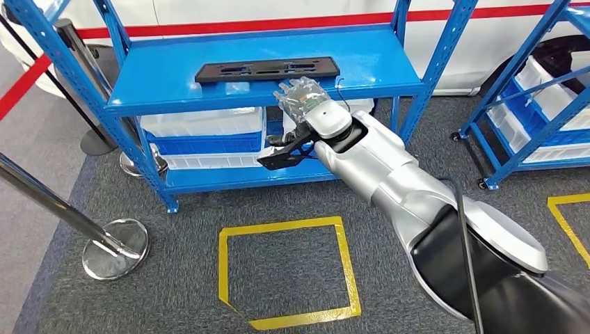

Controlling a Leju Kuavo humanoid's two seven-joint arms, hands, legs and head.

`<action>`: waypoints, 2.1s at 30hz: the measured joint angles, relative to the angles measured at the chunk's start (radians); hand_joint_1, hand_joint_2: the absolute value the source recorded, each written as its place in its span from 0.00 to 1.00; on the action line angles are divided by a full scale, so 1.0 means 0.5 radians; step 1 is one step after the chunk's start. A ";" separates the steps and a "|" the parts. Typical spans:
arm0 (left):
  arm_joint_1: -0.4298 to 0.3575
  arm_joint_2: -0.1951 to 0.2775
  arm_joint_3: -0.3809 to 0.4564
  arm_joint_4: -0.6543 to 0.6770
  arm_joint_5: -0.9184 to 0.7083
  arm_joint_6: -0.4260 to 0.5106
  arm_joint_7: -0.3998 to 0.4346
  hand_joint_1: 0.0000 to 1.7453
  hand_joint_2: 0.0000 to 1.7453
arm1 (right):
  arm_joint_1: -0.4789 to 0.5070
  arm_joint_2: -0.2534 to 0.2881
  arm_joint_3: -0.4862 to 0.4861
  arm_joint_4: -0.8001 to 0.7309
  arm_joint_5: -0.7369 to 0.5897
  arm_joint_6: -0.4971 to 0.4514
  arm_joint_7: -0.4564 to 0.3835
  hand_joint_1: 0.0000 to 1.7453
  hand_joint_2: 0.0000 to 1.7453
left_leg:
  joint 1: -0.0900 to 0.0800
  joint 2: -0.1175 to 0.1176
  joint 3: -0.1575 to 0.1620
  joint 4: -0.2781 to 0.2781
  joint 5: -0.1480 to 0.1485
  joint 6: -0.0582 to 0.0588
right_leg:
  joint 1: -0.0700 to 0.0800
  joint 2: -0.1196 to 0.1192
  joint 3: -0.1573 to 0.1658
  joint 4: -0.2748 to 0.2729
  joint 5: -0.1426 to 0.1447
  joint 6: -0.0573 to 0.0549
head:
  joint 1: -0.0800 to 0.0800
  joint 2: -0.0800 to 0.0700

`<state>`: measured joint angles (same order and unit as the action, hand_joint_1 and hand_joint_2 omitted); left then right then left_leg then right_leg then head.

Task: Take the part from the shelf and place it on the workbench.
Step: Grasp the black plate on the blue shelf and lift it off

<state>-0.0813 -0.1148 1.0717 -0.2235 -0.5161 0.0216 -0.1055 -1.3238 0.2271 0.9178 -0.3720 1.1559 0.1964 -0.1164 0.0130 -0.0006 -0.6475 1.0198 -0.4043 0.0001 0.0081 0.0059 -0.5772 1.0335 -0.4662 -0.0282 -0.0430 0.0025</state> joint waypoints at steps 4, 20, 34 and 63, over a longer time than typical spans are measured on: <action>0.002 -0.004 0.001 0.000 -0.008 -0.010 -0.008 0.00 0.00 | -0.016 0.023 0.000 -0.001 0.003 0.007 -0.024 0.00 0.00 | 0.024 -0.002 0.054 -0.032 0.007 0.036 | -0.002 -0.006 -0.058 0.141 -0.089 0.047 | 0.004 0.000; -0.004 -0.012 0.001 0.001 -0.033 -0.020 0.002 0.00 0.00 | -0.060 0.093 -0.026 -0.022 -0.168 0.103 -0.098 0.00 0.00 | 0.032 -0.006 0.078 0.203 -0.240 -0.052 | -0.038 -0.007 -0.085 -0.020 0.108 -0.007 | 0.005 0.000; 0.000 -0.014 0.014 0.001 -0.033 -0.020 -0.004 0.00 0.00 | -0.041 0.119 -0.157 -0.017 -0.323 0.177 -0.122 0.00 0.00 | 0.026 -0.006 0.069 -0.011 -0.023 0.021 | -0.009 -0.004 -0.032 0.084 -0.052 0.048 | 0.006 0.000; -0.012 -0.018 0.051 0.001 -0.056 -0.031 -0.030 0.00 0.00 | -0.026 0.154 -0.262 0.009 -0.580 0.267 -0.172 0.00 0.00 | 0.019 -0.010 0.031 0.012 -0.006 0.003 | -0.003 -0.003 0.004 0.016 -0.017 0.031 | 0.003 0.000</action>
<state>-0.0874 -0.1236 1.0969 -0.2232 -0.5443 0.0061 -0.1204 -1.3369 0.3038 0.7870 -0.3675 0.8661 0.3298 -0.2023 0.0225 -0.0057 -0.6318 1.0257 -0.4072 0.0017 0.0068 0.0044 -0.5754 1.0413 -0.4744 -0.0128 -0.0413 0.0024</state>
